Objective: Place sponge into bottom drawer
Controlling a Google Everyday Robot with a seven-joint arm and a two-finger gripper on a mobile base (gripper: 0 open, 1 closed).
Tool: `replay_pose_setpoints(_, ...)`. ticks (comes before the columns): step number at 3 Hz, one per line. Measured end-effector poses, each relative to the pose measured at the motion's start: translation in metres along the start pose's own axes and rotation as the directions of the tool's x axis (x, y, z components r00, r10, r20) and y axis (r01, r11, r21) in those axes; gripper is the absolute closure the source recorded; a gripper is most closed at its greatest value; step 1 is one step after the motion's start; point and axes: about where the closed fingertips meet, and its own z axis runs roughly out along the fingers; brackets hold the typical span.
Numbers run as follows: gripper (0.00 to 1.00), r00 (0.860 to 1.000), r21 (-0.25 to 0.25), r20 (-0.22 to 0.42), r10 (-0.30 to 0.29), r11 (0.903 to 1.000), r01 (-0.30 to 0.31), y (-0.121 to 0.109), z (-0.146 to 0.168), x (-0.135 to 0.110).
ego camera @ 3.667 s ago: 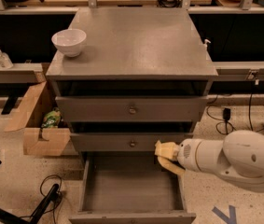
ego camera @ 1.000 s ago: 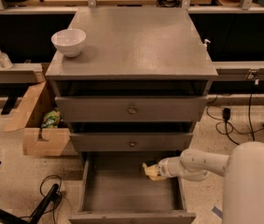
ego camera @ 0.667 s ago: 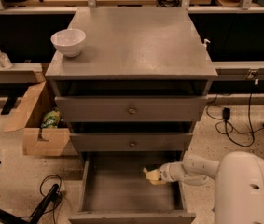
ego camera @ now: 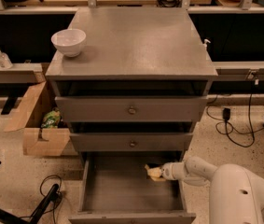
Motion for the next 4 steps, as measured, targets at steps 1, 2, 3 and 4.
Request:
replay_pose_setpoints(1, 0.61, 1.0, -0.002, -0.002, -0.001, 1.0, 0.001, 0.0022, 0.0015, 0.0002)
replay_pose_setpoints(2, 0.3, 1.0, -0.007, -0.005, -0.001, 1.0, 0.001, 0.0044, 0.0045, 0.0014)
replay_pose_setpoints(3, 0.06, 1.0, -0.009, -0.007, -0.001, 1.0, 0.001, 0.0057, 0.0063, 0.0022)
replay_pose_setpoints(4, 0.0, 1.0, -0.011, -0.009, -0.001, 0.9999, 0.001, 0.0067, 0.0076, 0.0027)
